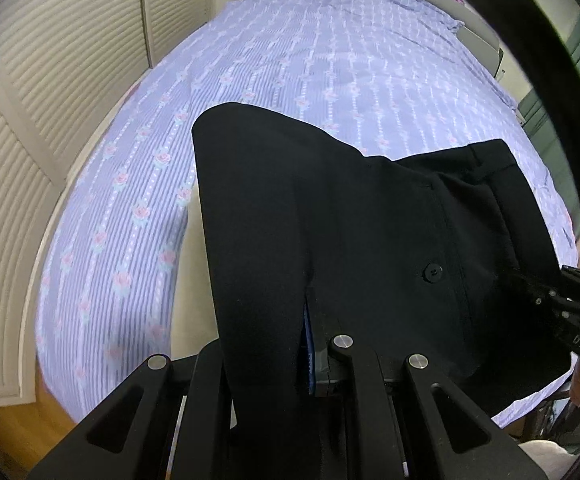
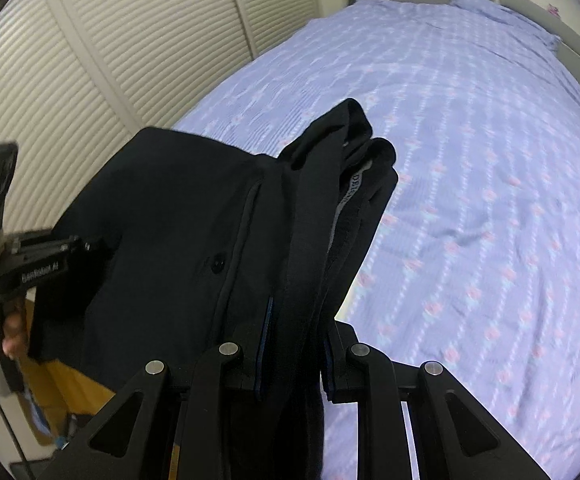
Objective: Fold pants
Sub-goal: 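Lift the folded pants with both tools and carry them onto the cream cloth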
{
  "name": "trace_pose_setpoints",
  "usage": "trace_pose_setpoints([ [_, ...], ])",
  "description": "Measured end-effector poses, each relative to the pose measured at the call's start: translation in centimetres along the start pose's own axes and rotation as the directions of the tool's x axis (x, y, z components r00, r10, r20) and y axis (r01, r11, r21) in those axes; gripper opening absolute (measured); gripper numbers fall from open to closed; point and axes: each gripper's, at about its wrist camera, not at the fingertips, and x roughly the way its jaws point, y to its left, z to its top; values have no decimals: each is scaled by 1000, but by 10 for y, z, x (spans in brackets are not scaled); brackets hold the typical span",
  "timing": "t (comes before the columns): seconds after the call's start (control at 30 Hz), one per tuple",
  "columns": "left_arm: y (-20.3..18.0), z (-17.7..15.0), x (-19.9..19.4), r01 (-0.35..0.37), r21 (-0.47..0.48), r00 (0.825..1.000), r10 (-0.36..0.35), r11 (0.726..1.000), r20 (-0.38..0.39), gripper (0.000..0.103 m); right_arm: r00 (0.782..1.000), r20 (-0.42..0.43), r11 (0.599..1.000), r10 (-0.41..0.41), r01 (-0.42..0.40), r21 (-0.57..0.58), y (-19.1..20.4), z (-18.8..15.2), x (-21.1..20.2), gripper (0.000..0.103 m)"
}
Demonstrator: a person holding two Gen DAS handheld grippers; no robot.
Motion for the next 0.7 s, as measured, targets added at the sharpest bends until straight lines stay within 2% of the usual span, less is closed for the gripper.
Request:
trace_pose_setpoints([
  [0.03, -1, -13, 1, 0, 7, 1000, 0, 1000, -1, 14, 1000, -7, 1000, -9, 9, 2, 1, 1, 9, 21],
  [0.1, 7, -12, 21, -18, 28, 1000, 19, 999, -24, 15, 999, -31, 1000, -6, 7, 15, 4, -1, 27, 21],
  [0.2, 21, -11, 46, -47, 42, 997, 50, 998, -61, 24, 995, -100, 999, -17, 22, 47, -7, -7, 51, 22],
  [0.3, 28, -25, 55, -67, 29, 992, 70, 997, -102, 36, 985, -170, 990, -3, 26, 136, -18, -14, 67, 28],
  [0.37, 26, -34, 55, -120, 21, 986, 122, 993, -112, 51, 984, -180, 986, -12, 42, 163, -22, -19, 65, 38],
  [0.4, 26, -35, 55, -162, 32, 980, 164, 986, -109, 54, 983, -182, 985, -20, 50, 164, -24, -24, 63, 40],
  [0.43, 19, -41, 49, -263, 73, 959, 269, 962, -87, 55, 982, -184, 986, -32, 62, 158, -26, -29, 60, 41],
  [0.47, 14, -45, 46, -316, 97, 943, 324, 944, -72, 63, 981, -187, 987, -48, 76, 145, -25, -33, 56, 43],
  [0.5, 12, -50, 39, -350, 108, 932, 357, 931, -64, 66, 979, -192, 988, -65, 90, 125, -29, -40, 51, 46],
  [0.57, 5, -61, 27, -385, 82, 917, 391, 919, -72, 67, 976, -199, 987, -89, 113, 111, -31, -50, 42, 60],
  [0.63, -14, -72, 11, -398, 71, 914, 402, 915, -56, 67, 978, -186, 988, -96, 117, 105, -34, -58, 25, 60],
  [0.67, -35, -82, -1, -430, 82, 901, 434, 899, -28, 67, 980, -173, 988, -98, 116, 98, -31, -53, 17, 60],
  [0.7, -51, -90, -9, -442, 84, 896, 444, 893, -2, 67, 983, -159, 990, -96, 111, 85, -36, -58, 6, 60],
])
